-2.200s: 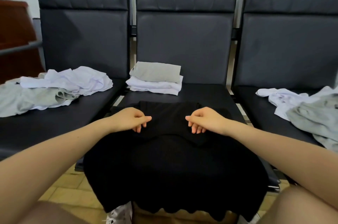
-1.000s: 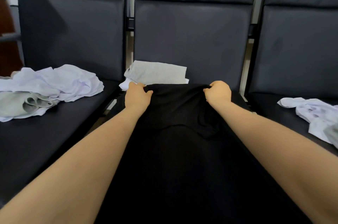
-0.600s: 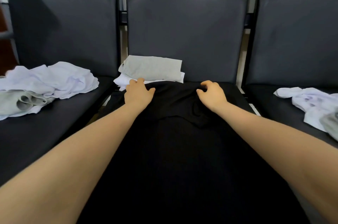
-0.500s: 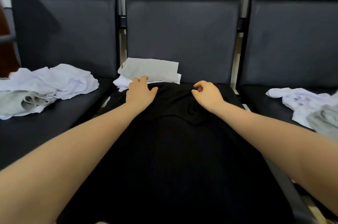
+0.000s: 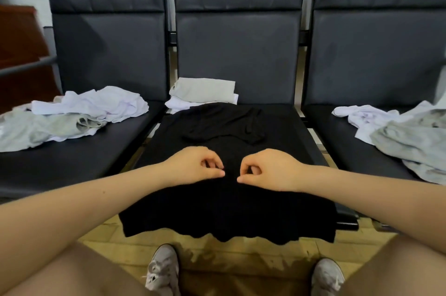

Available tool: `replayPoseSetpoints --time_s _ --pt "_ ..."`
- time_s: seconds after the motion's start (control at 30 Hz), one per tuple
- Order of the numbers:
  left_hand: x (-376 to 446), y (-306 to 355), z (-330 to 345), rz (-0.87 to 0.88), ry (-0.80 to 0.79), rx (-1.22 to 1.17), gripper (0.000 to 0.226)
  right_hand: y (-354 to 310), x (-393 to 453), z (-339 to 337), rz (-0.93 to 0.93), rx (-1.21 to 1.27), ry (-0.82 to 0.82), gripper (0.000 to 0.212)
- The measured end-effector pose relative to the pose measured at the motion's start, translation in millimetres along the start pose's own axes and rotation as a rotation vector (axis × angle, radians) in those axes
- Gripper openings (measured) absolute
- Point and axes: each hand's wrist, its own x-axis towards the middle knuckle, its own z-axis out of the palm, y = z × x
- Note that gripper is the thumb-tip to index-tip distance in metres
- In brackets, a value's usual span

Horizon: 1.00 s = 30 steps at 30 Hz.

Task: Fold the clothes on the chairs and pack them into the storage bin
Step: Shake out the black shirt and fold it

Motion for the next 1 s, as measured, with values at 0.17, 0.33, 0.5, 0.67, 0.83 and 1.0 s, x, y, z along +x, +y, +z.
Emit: replayPoseSetpoints --time_s 0.17,0.33,0.5,0.67,0.83,1.0 --pt "2.8 -27.8 8.5 0.071 -0.161 0.045 0.039 21.7 -6.2 9.4 -0.067 0.045 -0.17 0.029" --pt "27.3 -54.8 12.1 0.001 -0.064 0.096 0.051 59.2 11.6 12.3 -0.022 0.054 -0.071 0.035" --pt "36.8 -52.7 18.9 -0.016 0.119 0.101 0.038 69.3 28.1 14.6 0.027 0.048 -0.02 0.042" --pt "11.2 -3.2 15.3 0.011 0.242 0.038 0.039 60.7 27.3 14.8 -0.045 0.065 0.119 0.036" --pt "-23.8 19.8 28.1 0.053 0.057 0.321 0.057 37.9 14.2 9.4 -0.133 0.031 0.122 0.036" --pt "-37.3 11.0 36.6 0.167 0.119 0.175 0.026 23.2 -1.5 14.9 -0.02 0.091 -0.02 0.038"
